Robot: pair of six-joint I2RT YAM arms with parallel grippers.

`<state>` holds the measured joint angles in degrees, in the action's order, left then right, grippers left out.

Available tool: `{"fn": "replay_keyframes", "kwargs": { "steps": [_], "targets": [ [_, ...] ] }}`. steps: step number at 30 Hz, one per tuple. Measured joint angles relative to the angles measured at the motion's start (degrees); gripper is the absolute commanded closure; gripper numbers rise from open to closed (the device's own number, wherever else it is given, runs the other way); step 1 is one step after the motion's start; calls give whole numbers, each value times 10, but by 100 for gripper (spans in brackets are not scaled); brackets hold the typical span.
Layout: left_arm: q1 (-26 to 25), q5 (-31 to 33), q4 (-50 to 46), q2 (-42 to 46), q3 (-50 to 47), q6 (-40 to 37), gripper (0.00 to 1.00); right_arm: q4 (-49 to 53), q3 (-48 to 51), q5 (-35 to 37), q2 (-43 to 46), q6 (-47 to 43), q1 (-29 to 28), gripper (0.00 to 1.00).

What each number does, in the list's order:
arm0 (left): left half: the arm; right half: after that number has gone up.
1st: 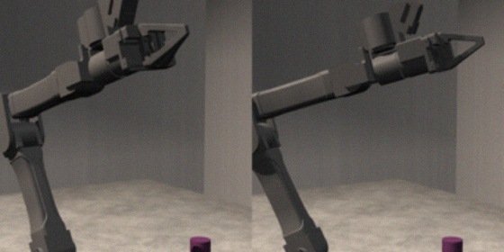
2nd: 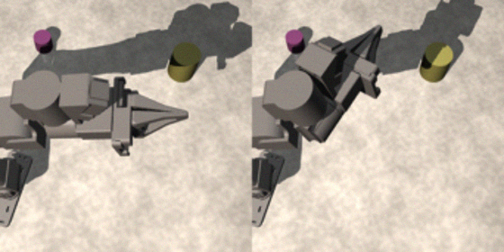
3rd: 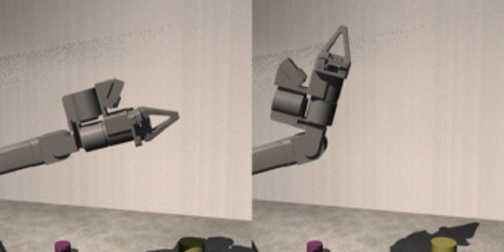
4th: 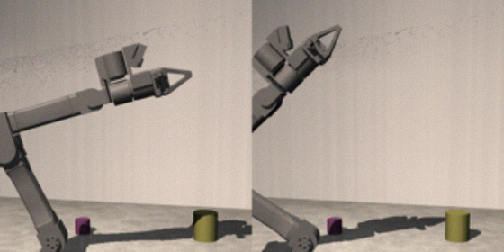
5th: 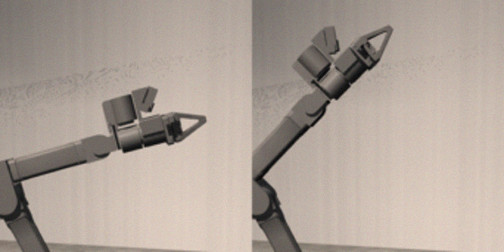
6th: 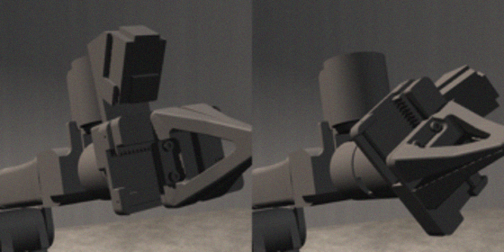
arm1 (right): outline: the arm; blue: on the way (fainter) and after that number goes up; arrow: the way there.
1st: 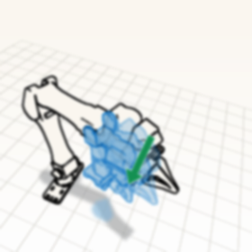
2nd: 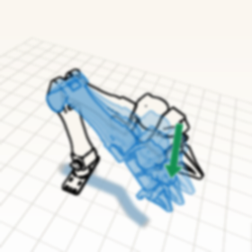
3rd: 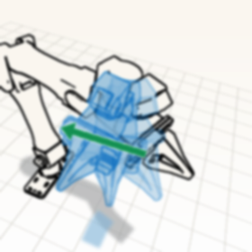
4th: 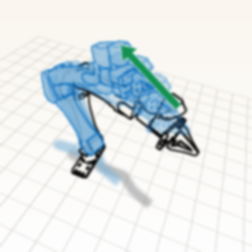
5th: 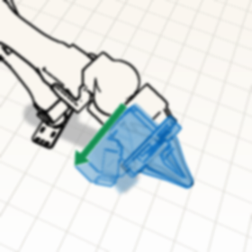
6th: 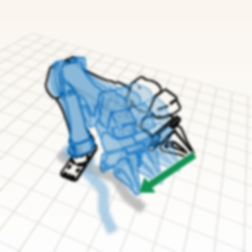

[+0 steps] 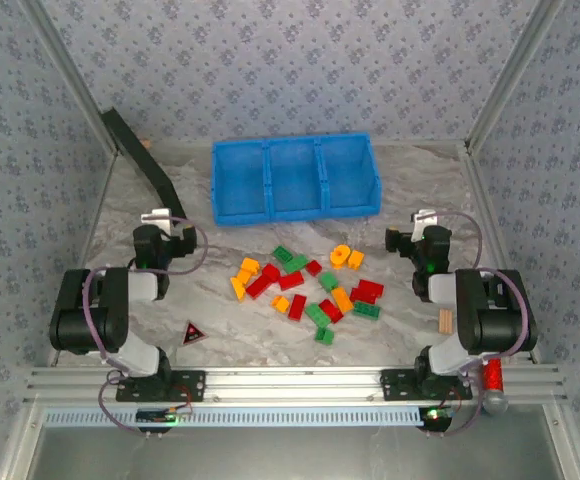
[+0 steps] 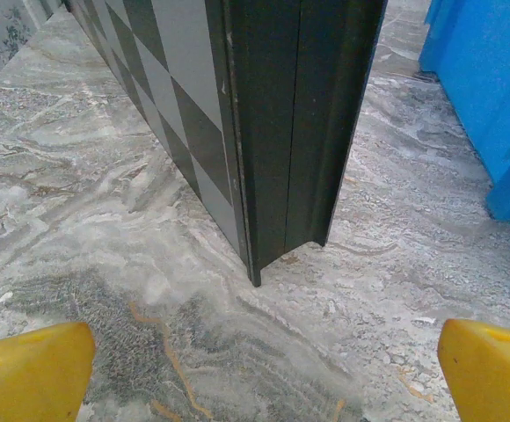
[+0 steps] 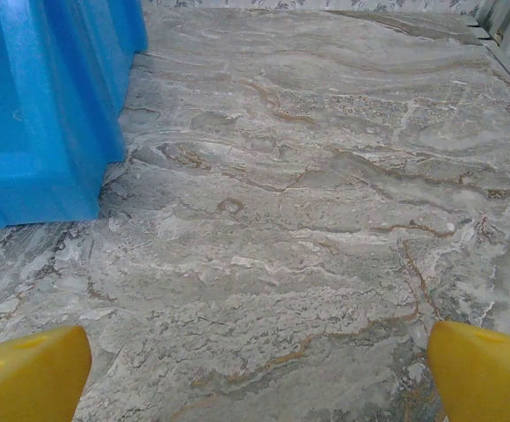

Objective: Sort the legos into containers by color
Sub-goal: Pick up the lego from the center of the table.

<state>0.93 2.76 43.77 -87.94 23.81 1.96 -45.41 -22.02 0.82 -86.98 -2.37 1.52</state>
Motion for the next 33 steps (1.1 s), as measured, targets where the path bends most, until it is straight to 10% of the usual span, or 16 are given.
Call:
{"fn": "replay_keyframes", "kwargs": {
  "steps": [26,33],
  "targets": [
    [2,-4,0,0,0,0,0,6,-1,0,0,0,0,0],
    [2,-4,-8,1,2,0,1,214,-103,4,75,20,-12,0]
  ]
}}
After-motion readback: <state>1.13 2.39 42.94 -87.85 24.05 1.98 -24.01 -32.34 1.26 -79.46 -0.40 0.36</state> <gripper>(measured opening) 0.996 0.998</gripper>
